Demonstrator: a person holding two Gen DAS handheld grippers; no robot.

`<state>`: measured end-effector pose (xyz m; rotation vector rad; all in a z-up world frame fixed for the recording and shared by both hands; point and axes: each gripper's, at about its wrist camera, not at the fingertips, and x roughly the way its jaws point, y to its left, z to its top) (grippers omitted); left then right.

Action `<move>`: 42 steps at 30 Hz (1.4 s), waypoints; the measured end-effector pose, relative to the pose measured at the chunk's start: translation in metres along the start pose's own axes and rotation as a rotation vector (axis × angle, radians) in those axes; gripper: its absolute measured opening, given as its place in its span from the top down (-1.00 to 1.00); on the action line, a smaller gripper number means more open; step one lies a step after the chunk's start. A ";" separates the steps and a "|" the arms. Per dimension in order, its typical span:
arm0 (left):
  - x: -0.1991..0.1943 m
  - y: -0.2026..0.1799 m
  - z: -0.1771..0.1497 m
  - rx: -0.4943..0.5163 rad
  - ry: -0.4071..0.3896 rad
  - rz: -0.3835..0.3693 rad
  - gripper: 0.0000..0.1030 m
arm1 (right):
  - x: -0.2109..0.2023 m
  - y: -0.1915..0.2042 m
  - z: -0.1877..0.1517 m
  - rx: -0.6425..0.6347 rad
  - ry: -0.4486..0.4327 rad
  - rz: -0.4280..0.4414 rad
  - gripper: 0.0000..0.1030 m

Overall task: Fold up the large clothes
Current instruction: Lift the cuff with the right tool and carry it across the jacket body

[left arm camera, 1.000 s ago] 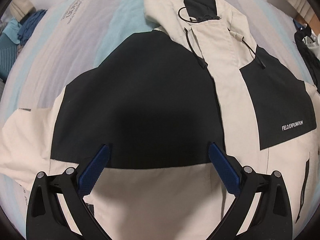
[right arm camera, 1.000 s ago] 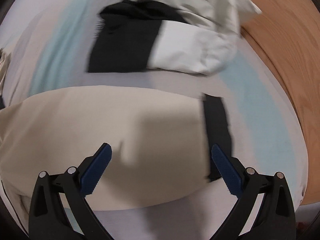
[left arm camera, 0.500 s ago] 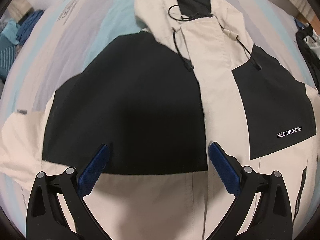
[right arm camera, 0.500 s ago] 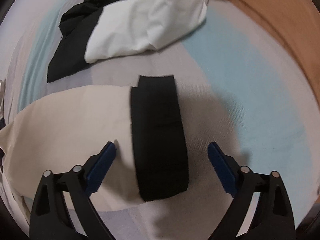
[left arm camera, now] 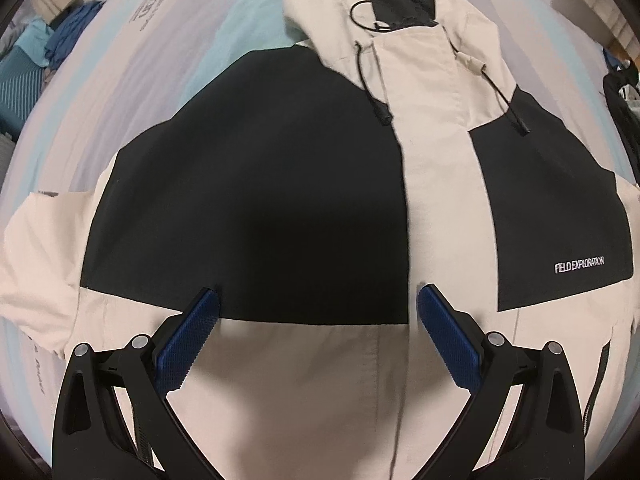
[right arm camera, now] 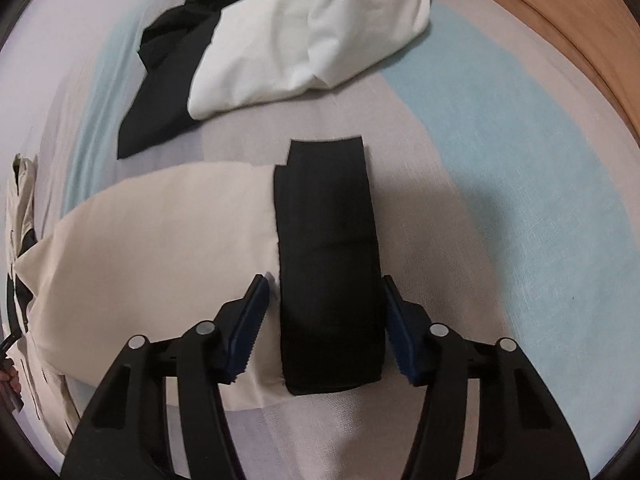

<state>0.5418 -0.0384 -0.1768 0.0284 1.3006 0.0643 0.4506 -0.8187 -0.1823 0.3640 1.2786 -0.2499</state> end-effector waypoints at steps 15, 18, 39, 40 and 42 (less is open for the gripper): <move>-0.031 0.006 -0.013 0.022 -0.046 -0.002 -0.89 | -0.050 0.032 -0.012 0.022 -0.042 -0.053 0.24; -0.036 0.010 -0.014 0.022 -0.056 -0.012 -0.89 | -0.069 0.053 -0.011 0.006 -0.072 -0.061 0.79; -0.076 0.055 -0.033 0.068 -0.127 -0.034 -0.89 | -0.116 0.195 -0.039 -0.200 -0.148 -0.007 0.85; -0.076 0.057 -0.033 0.067 -0.127 -0.036 -0.89 | -0.119 0.203 -0.040 -0.207 -0.154 0.004 0.85; -0.078 0.063 -0.033 0.060 -0.131 -0.043 -0.89 | -0.127 0.225 -0.043 -0.225 -0.165 0.029 0.85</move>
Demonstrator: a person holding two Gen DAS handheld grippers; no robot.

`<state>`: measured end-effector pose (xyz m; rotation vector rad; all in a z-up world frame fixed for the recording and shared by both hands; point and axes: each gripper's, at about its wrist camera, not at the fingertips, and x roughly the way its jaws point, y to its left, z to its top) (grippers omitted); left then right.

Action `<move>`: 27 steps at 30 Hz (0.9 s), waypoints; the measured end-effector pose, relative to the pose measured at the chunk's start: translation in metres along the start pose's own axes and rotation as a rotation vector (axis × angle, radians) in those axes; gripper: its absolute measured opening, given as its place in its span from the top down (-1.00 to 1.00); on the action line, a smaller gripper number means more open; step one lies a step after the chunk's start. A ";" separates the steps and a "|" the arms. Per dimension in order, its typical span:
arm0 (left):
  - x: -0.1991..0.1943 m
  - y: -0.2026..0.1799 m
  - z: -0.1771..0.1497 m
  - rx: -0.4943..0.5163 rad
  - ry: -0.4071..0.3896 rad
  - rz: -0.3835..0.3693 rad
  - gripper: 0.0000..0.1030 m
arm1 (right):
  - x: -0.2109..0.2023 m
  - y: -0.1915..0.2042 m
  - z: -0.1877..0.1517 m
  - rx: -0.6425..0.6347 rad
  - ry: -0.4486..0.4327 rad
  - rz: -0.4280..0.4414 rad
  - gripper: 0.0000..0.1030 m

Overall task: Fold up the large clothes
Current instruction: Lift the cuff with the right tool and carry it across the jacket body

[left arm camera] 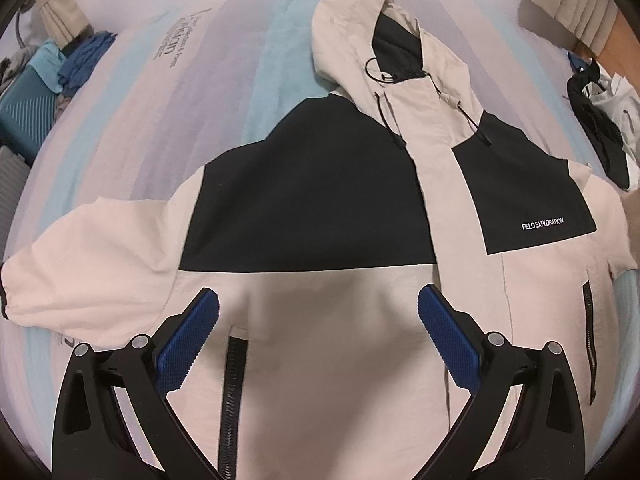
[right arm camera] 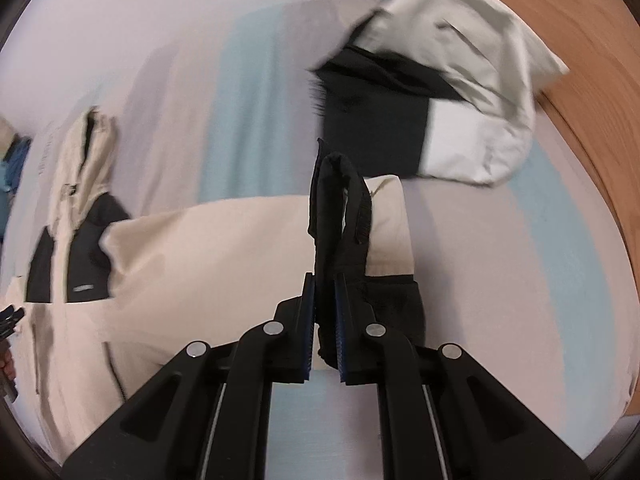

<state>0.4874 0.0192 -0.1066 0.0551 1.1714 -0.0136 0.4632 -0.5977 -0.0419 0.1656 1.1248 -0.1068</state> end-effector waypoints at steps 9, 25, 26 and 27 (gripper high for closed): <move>-0.013 0.035 -0.003 0.002 -0.024 -0.018 -0.89 | -0.021 0.136 0.006 -0.076 -0.010 0.110 0.86; -0.018 0.181 -0.025 -0.072 -0.015 0.013 -0.89 | 0.006 0.412 -0.014 -0.117 0.059 0.283 0.86; -0.018 0.193 -0.027 -0.080 -0.013 0.013 -0.89 | 0.009 0.429 -0.018 -0.119 0.068 0.300 0.86; -0.019 0.203 -0.028 -0.088 -0.012 0.010 -0.89 | 0.011 0.441 -0.020 -0.122 0.072 0.309 0.86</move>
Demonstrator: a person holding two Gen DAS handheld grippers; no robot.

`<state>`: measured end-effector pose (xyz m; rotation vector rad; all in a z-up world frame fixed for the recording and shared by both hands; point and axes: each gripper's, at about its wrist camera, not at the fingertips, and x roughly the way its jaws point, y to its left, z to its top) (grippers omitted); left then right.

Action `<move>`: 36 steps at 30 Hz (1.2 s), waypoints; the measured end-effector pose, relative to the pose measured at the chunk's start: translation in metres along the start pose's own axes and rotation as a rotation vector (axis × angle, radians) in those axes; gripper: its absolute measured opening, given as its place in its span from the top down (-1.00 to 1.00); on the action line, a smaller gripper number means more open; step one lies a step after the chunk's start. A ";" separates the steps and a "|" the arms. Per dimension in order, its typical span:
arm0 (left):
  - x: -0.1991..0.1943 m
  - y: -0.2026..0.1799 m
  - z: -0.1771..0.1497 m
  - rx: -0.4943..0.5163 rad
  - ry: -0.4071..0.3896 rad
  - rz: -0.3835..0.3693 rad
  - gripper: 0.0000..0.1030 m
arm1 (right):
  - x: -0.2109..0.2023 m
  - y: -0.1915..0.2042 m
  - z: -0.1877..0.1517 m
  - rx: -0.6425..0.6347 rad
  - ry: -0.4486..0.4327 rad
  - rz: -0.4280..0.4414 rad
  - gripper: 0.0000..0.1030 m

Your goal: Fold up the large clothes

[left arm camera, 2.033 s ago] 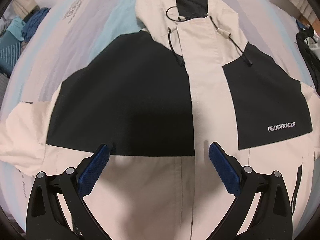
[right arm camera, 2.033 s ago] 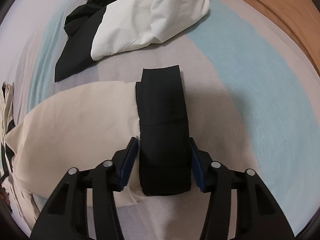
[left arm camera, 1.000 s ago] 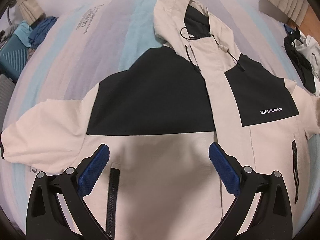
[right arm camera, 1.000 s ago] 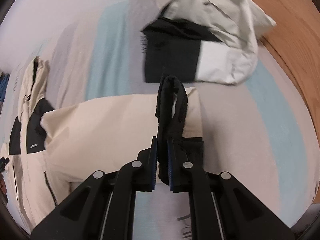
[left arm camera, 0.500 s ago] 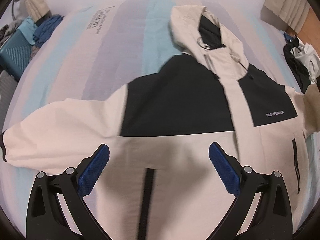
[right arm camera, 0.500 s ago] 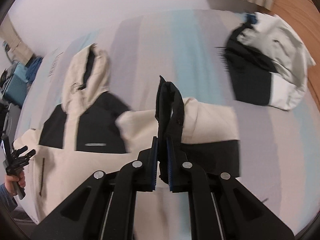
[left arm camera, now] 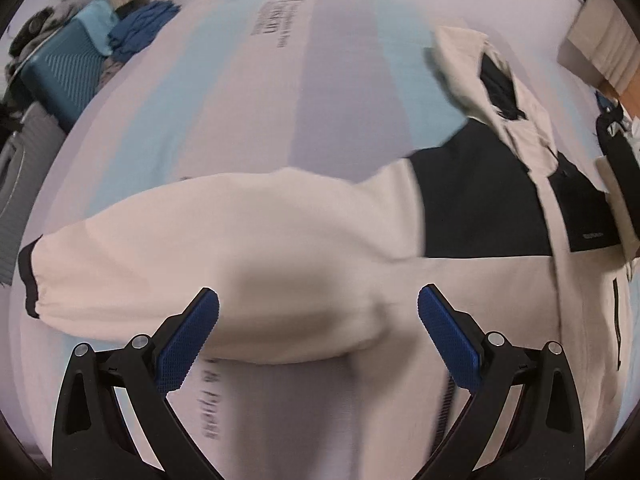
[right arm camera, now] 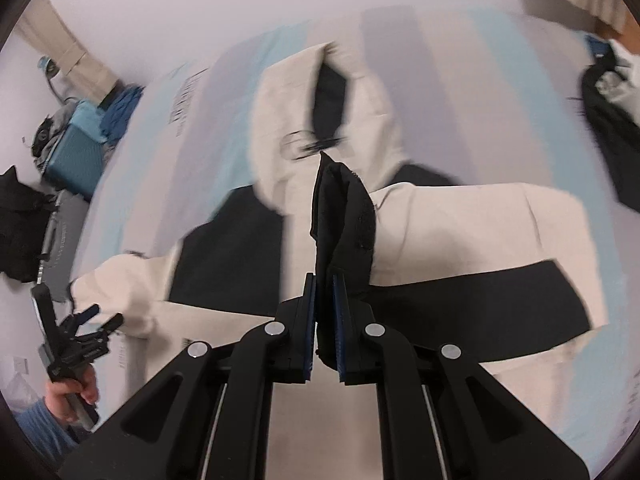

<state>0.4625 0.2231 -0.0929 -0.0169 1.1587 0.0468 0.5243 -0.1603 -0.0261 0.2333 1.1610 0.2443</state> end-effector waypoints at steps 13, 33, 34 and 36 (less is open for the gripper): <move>0.003 0.163 -0.006 -0.120 0.027 0.049 -0.89 | 0.111 0.187 -0.033 -0.069 0.134 0.073 0.86; -0.009 0.370 -0.069 -0.331 0.050 0.126 -0.89 | 0.196 0.282 -0.073 -0.199 0.254 -0.021 0.73; -0.011 0.376 -0.072 -0.334 0.053 0.123 -0.89 | 0.196 0.286 -0.075 -0.207 0.251 -0.026 0.73; -0.012 0.385 -0.077 -0.339 0.055 0.115 -0.89 | 0.197 0.293 -0.078 -0.229 0.249 -0.036 0.52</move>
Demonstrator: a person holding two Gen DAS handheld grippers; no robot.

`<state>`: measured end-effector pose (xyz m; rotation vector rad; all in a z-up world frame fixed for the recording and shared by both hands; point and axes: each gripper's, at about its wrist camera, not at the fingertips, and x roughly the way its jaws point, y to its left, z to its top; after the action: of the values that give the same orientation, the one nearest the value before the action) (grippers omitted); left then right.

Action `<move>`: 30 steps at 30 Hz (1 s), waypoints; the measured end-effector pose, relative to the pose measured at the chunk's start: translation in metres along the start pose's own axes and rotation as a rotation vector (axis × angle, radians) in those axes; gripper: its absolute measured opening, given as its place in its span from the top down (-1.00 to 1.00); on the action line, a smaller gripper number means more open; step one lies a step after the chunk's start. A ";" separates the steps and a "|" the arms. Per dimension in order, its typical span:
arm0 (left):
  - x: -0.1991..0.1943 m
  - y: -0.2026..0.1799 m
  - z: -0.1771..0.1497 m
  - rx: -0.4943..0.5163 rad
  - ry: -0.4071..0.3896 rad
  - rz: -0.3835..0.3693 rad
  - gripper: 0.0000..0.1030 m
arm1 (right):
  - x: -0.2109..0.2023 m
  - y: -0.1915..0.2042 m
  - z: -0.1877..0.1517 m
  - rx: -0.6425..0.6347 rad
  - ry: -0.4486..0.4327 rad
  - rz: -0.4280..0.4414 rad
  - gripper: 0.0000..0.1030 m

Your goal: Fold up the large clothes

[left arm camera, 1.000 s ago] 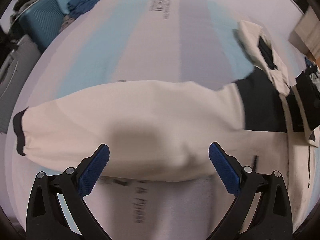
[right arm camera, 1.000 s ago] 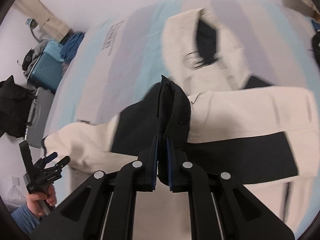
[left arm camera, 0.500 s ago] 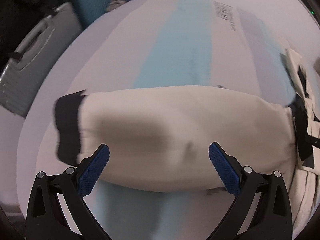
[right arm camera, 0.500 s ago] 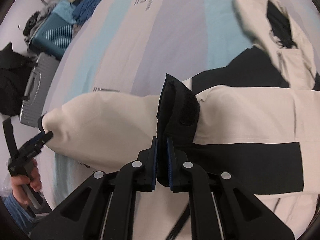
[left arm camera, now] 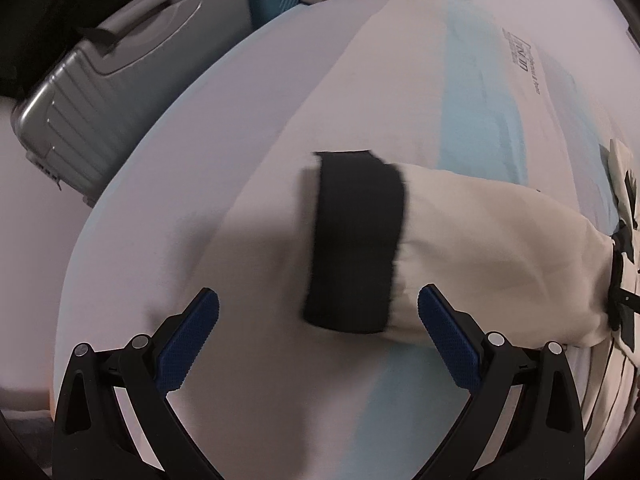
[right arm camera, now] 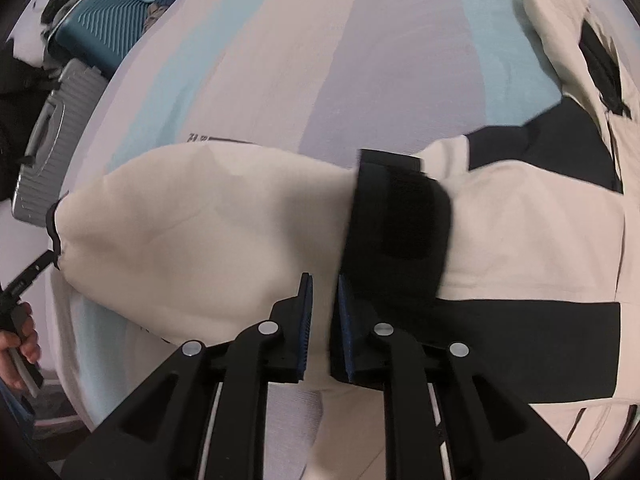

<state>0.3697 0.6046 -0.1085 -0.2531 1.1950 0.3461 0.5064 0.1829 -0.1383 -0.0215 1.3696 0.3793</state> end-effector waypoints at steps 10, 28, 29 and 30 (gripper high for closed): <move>0.037 0.009 0.010 0.015 0.074 -0.129 -0.89 | -0.029 0.015 -0.015 -0.106 -0.072 0.043 -0.33; 0.063 -0.014 0.041 0.140 0.193 -0.261 -0.54 | -0.072 -0.065 -0.013 -0.094 -0.092 -0.010 -0.34; 0.064 -0.014 0.042 0.134 0.196 -0.260 -0.45 | -0.073 -0.066 -0.013 -0.092 -0.095 -0.011 -0.34; 0.065 -0.012 0.043 0.126 0.195 -0.256 -0.36 | -0.074 -0.069 -0.013 -0.086 -0.098 -0.012 -0.34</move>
<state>0.4324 0.6175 -0.1540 -0.3318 1.3532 0.0222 0.5017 0.0966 -0.0845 -0.0814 1.2550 0.4238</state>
